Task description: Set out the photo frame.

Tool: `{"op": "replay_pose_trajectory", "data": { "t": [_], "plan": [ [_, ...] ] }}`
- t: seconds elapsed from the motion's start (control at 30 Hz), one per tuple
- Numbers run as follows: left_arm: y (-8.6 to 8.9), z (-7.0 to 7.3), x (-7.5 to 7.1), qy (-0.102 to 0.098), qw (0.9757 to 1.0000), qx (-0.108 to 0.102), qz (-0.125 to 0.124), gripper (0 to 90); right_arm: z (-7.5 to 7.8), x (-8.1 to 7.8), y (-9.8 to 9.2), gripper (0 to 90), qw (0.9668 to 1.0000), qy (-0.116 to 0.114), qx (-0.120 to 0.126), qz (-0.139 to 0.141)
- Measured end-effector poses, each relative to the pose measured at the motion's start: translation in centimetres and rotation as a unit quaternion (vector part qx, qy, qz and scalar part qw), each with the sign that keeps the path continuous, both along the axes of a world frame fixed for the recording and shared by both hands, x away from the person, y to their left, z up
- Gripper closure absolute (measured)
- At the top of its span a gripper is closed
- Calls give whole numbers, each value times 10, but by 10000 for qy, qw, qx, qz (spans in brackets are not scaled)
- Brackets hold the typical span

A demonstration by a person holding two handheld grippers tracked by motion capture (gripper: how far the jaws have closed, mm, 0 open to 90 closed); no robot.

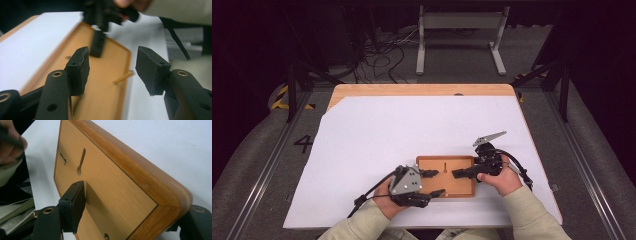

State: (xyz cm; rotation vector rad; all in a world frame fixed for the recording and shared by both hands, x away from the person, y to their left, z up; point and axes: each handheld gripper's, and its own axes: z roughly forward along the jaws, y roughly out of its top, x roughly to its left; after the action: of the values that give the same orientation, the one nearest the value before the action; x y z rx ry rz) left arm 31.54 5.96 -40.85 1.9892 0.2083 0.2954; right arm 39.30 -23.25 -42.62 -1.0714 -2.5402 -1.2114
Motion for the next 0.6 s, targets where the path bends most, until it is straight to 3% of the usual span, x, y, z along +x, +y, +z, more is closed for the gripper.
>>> {"op": "replay_pose_trajectory", "data": {
  "t": [0.13, 0.23, 0.47, 0.6],
  "plan": [
    [16, 6, 8, 83, 9994, -215, 268, 448, 4, -4, 0, 353, 9999, -137, -77, 56],
    [35, 12, 16, 74, 9974, -416, 578, 447, 10, -11, 0, 382, 9990, -348, -177, 204],
    [54, 9, 29, 241, 9940, -491, 943, 417, 19, -23, -2, 436, 9955, -734, -325, 497],
    [60, 4, 34, 338, 9922, -484, 1100, 410, 24, -33, -2, 460, 9906, -1049, -484, 730]
  ]
}}
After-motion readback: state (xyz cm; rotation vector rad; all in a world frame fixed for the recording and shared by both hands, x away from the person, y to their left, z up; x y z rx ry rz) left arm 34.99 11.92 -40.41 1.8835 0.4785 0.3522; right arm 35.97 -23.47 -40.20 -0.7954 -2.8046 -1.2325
